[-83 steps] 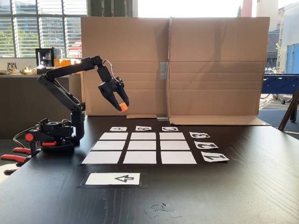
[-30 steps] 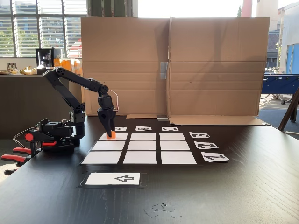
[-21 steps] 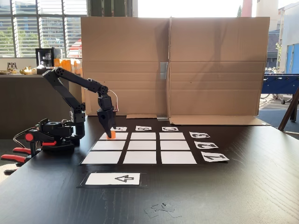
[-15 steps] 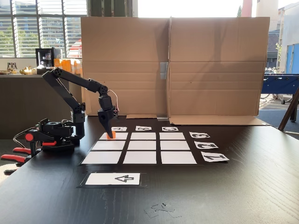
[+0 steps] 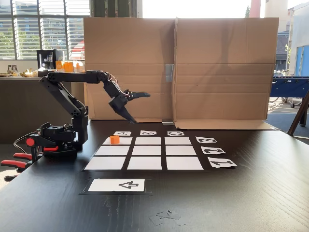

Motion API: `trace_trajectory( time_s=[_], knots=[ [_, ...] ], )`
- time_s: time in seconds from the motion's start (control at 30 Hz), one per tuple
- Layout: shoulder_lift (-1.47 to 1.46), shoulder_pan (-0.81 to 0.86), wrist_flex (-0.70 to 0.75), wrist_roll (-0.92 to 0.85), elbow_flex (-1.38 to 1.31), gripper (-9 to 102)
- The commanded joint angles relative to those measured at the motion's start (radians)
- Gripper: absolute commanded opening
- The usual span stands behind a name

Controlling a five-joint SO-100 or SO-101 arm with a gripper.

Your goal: Pick up the round, orange token and place it in the grid on square A3.

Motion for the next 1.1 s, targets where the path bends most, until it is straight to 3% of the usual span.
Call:
trace_trajectory(
  time_s=[0.0, 0.27, 0.4, 0.57, 0.77, 1.07],
  knots=[
    [0.044, 0.114, -0.086, 0.092, -0.115, 62],
    [0.091, 0.434, -0.143, 0.178, -0.265, 56],
    [0.107, 0.626, -0.225, 0.307, -0.331, 42],
    [0.126, 0.885, -0.267, 0.465, -0.364, 32],
    [0.146, 1.141, -0.291, 0.588, -0.31, -1],
    [0.291, 1.448, -0.293, 0.695, -0.015, -1]
  ],
)
